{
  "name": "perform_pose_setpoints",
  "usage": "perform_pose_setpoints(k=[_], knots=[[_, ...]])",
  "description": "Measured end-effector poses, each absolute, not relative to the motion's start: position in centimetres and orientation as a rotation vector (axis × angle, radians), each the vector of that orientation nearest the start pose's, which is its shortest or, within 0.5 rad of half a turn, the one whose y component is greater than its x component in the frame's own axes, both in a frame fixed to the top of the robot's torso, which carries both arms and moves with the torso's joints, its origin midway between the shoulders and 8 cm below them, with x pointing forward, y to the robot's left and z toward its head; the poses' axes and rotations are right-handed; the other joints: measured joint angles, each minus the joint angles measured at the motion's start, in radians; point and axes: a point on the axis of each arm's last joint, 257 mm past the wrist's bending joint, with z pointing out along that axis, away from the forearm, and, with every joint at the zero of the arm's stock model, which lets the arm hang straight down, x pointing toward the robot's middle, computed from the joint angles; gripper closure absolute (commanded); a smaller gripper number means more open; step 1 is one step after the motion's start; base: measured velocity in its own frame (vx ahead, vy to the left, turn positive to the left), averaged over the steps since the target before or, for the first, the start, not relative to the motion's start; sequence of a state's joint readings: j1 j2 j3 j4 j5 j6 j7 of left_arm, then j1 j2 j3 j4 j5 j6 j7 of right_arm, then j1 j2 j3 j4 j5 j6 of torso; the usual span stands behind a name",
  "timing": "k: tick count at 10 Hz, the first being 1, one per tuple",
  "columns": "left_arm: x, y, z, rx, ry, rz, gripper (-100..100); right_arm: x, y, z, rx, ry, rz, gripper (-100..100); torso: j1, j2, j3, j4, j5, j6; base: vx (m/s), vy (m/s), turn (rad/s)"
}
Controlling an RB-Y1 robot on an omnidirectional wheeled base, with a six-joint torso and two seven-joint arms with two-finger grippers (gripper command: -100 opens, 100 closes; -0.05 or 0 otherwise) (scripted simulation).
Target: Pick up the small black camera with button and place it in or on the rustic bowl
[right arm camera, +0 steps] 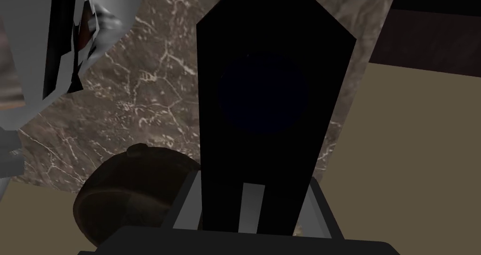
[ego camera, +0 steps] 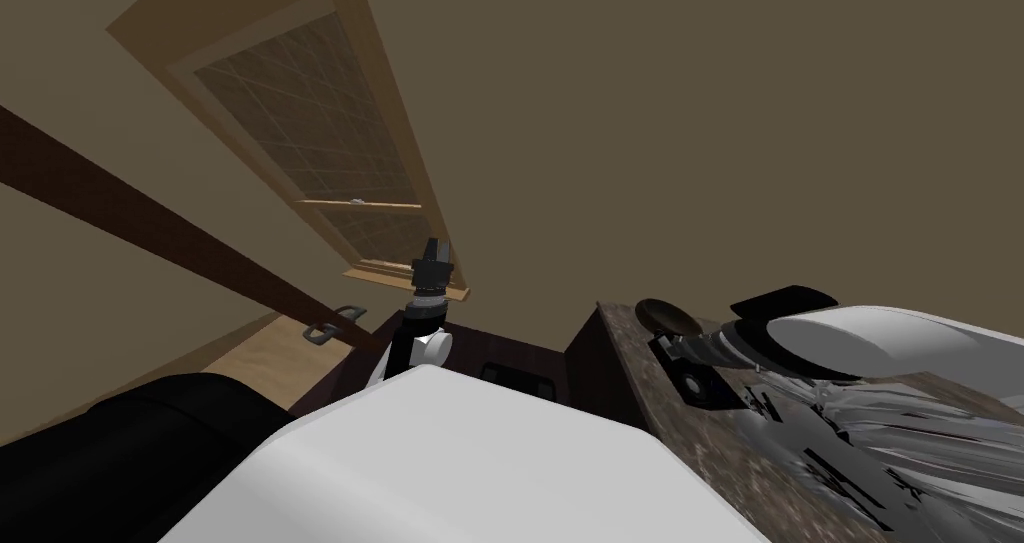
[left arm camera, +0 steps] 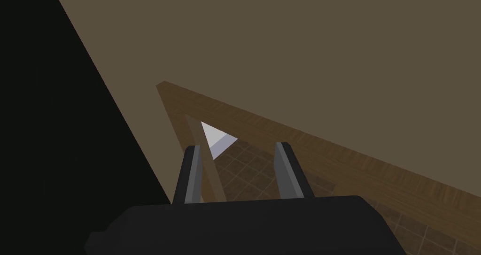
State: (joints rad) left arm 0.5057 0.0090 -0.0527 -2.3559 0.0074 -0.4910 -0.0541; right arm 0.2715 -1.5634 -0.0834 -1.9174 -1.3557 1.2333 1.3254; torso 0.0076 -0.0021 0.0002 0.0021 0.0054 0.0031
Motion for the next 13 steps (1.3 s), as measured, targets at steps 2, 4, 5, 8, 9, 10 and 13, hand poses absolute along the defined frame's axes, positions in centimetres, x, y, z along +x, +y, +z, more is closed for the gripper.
perform_pose_setpoints(k=[2,4,5,8,9,10,13], knots=[[33.1,26.0,5.4,-0.594,0.584,-1.322,0,32.2,-49.5,-19.4,-0.097,2.905,-0.197,100,-0.001,-0.002,-0.001,0.0,0.001,0.0,0.077,0.006,-0.153],[33.1,26.0,5.4,-0.594,0.584,-1.322,0,32.8,-50.3,-16.9,-0.118,2.894,-0.232,100,-0.003,-0.003,-0.002,0.0,0.0,-0.001,0.1,-0.033,-0.069],[33.1,26.0,5.4,-0.594,0.584,-1.322,0,32.9,-50.7,-16.2,-0.125,2.894,-0.242,100,-0.004,-0.004,-0.002,-0.001,0.0,-0.001,0.091,-0.027,-0.037],[33.1,26.0,5.4,-0.594,0.584,-1.322,0,33.1,-51.1,-13.8,-0.15,2.914,-0.252,100,-0.003,-0.008,-0.004,-0.001,0.001,-0.002,0.139,-0.013,-0.026],[33.1,26.0,5.4,-0.594,0.584,-1.322,0,33.0,-51.1,-13.1,-0.157,2.92,-0.254,100,-0.003,-0.008,-0.005,-0.001,0.001,-0.003,0.15,-0.021,-0.005],[33.1,26.0,5.4,-0.594,0.584,-1.322,0,32.8,-51.3,-12.5,-0.161,2.93,-0.254,100,-0.004,-0.009,-0.005,-0.001,0.001,-0.003,0.131,-0.027,-0.005],[33.1,26.0,5.4,-0.594,0.584,-1.322,0,32.4,-51.9,-11.1,-0.162,2.963,-0.259,100,-0.007,-0.008,-0.004,-0.001,0.0,-0.002,0.135,-0.067,-0.003]])
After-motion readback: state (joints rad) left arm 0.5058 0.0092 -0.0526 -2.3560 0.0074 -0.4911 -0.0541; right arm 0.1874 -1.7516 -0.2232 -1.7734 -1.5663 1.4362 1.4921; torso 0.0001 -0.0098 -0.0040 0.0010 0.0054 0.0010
